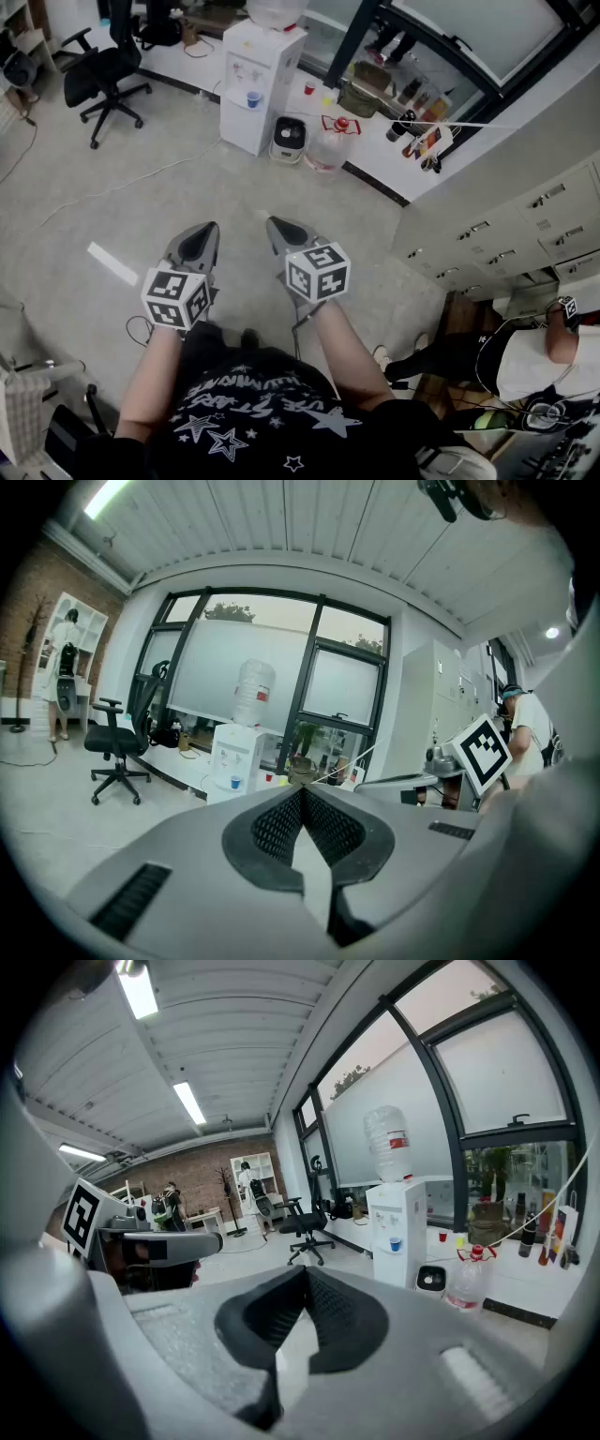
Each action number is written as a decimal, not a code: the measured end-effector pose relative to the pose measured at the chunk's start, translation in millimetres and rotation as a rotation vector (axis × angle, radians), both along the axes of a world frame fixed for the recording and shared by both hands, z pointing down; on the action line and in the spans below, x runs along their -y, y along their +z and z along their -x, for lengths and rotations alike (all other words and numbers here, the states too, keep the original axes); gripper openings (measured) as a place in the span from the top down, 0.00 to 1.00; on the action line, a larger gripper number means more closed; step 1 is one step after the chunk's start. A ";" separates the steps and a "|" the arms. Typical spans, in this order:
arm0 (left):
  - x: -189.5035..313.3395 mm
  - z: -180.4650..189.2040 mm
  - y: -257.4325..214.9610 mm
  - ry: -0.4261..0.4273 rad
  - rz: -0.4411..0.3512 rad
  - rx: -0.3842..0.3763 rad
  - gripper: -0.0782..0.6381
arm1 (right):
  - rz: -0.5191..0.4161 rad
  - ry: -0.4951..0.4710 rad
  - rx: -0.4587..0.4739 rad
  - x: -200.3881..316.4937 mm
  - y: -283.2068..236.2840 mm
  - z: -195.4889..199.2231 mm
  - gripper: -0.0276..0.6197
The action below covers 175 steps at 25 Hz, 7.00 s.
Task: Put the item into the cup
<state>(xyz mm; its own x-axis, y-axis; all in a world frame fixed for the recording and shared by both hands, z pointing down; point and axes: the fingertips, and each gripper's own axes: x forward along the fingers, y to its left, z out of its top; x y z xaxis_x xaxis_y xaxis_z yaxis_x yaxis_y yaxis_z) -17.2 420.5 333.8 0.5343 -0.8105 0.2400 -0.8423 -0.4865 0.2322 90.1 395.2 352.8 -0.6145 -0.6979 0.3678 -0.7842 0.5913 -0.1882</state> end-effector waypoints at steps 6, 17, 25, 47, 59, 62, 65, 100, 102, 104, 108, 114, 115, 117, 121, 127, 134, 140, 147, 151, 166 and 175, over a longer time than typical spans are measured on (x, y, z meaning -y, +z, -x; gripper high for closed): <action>-5.0 -3.4 -5.6 -0.006 -0.011 -0.001 0.88 | 0.007 -0.009 0.018 -2.3 -1.1 -0.9 0.95; -9.2 -17.2 -7.0 -0.002 -0.012 0.007 0.88 | 0.007 -0.014 0.045 -8.6 -4.8 -14.4 0.95; -14.0 -23.6 -1.0 -0.021 0.008 0.000 0.88 | 0.019 -0.023 0.071 -13.8 -1.3 -26.5 0.95; 142.9 41.7 26.9 0.031 0.055 0.004 0.88 | 0.097 0.047 0.041 132.8 32.2 24.5 0.95; 251.6 91.2 37.4 0.059 0.104 -0.033 0.88 | 0.131 0.121 0.037 237.6 36.0 63.1 0.95; 273.4 104.3 41.9 0.068 0.120 -0.052 0.88 | 0.132 0.145 0.028 256.4 36.3 71.9 0.95; 293.0 113.5 44.8 0.090 0.126 -0.049 0.88 | 0.127 0.174 0.023 274.4 34.0 77.6 0.95; 499.3 71.6 94.4 0.026 0.232 0.013 0.88 | 0.216 0.127 0.035 506.4 84.6 21.9 0.95; 516.0 64.6 98.8 0.018 0.239 0.017 0.88 | 0.221 0.115 0.029 524.6 89.8 15.8 0.95; 529.1 58.2 104.8 0.006 0.253 0.021 0.88 | 0.232 0.110 0.030 539.9 96.3 9.2 0.95; 548.4 47.1 115.4 -0.017 0.273 0.037 0.88 | 0.255 0.095 0.028 561.2 110.9 -3.4 0.95; 580.2 40.9 124.7 -0.079 0.279 0.044 0.88 | 0.269 0.069 0.009 594.0 130.4 -18.3 0.95; 585.4 41.5 126.6 -0.088 0.277 0.046 0.88 | 0.269 0.066 0.007 599.8 134.7 -18.8 0.95; 596.0 43.2 131.8 -0.103 0.273 0.053 0.88 | 0.266 0.063 0.000 612.0 143.2 -18.9 0.95; 617.5 45.8 142.5 -0.126 0.266 0.058 0.88 | 0.253 0.073 -0.014 638.1 156.2 -15.9 0.95; 646.9 55.6 162.3 -0.102 0.265 0.031 0.88 | 0.265 0.155 -0.015 674.1 186.4 -2.6 0.95; 698.0 79.5 216.1 -0.054 0.331 0.013 0.88 | 0.280 0.261 -0.036 718.6 224.2 8.2 0.95; 731.8 96.6 263.9 -0.014 0.398 0.009 0.88 | 0.293 0.332 -0.043 750.3 259.2 15.7 0.95; 779.2 94.2 301.1 0.041 0.409 0.004 0.88 | 0.308 0.374 -0.058 775.9 294.3 21.0 0.95; 798.7 83.5 313.4 0.070 0.413 -0.008 0.88 | 0.318 0.382 -0.060 786.3 308.0 22.0 0.95; 838.5 70.2 350.7 0.148 0.452 -0.005 0.88 | 0.328 0.500 -0.028 839.3 344.5 15.4 0.95; 848.6 65.8 372.9 0.174 0.484 0.001 0.88 | 0.344 0.529 -0.044 859.2 369.7 15.6 0.95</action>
